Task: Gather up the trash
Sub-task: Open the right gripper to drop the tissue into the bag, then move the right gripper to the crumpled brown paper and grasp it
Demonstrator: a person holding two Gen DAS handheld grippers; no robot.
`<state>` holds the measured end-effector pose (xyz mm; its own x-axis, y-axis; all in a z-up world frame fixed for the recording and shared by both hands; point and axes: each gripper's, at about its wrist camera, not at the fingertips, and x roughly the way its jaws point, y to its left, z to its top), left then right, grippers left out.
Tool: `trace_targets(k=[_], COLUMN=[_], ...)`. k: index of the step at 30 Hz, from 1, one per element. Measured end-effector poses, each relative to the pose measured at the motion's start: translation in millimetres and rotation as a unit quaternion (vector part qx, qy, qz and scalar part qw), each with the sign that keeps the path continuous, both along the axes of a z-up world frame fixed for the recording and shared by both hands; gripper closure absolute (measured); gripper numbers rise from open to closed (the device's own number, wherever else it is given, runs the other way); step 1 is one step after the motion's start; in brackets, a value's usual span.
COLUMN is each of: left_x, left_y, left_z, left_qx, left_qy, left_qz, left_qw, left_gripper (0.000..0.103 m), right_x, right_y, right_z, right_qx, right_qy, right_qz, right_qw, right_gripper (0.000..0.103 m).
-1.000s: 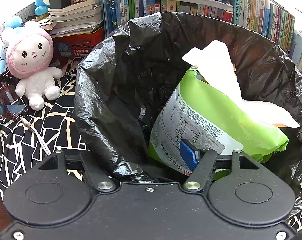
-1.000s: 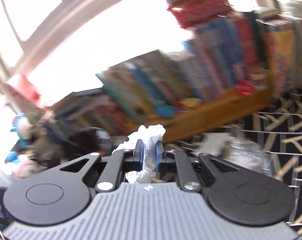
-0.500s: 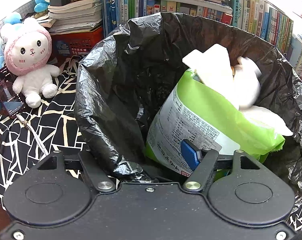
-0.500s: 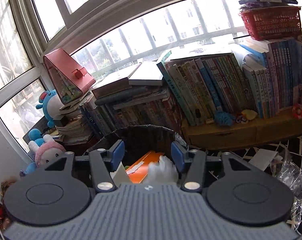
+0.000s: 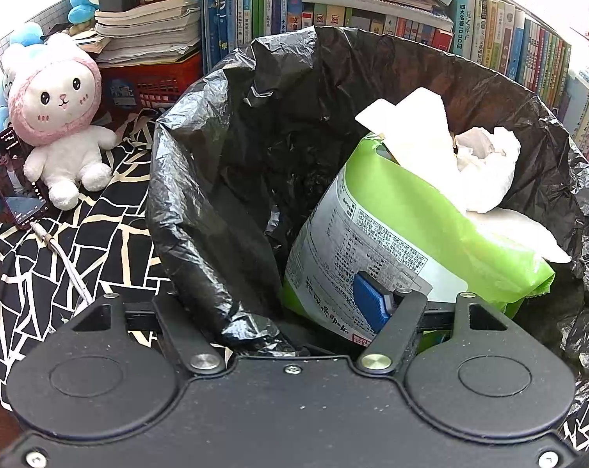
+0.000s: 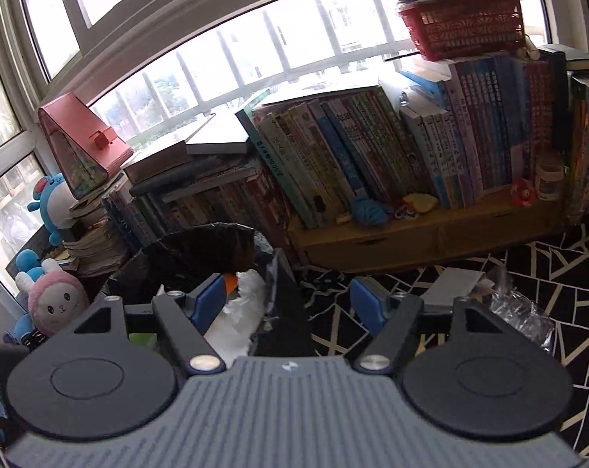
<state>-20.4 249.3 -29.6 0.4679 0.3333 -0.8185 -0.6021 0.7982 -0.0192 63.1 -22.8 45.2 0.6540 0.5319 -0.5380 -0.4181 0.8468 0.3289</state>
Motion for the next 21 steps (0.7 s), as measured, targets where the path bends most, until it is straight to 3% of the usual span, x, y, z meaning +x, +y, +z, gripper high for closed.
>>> trace_targets(k=[13, 21], left_x=[0, 0], left_y=[-1, -1], left_z=[0, 0], left_qx=[0.0, 0.004], left_qy=[0.0, 0.001], left_qz=[-0.001, 0.001], left_qw=[1.0, 1.0], left_gripper=[0.033, 0.033], right_x=[-8, -19], right_y=[-72, -89], right_z=[-82, -135], right_qx=[-0.085, -0.102], right_qy=[0.073, 0.139], right_qz=[-0.09, -0.098], right_qw=[0.99, 0.98], right_gripper=[0.018, 0.018])
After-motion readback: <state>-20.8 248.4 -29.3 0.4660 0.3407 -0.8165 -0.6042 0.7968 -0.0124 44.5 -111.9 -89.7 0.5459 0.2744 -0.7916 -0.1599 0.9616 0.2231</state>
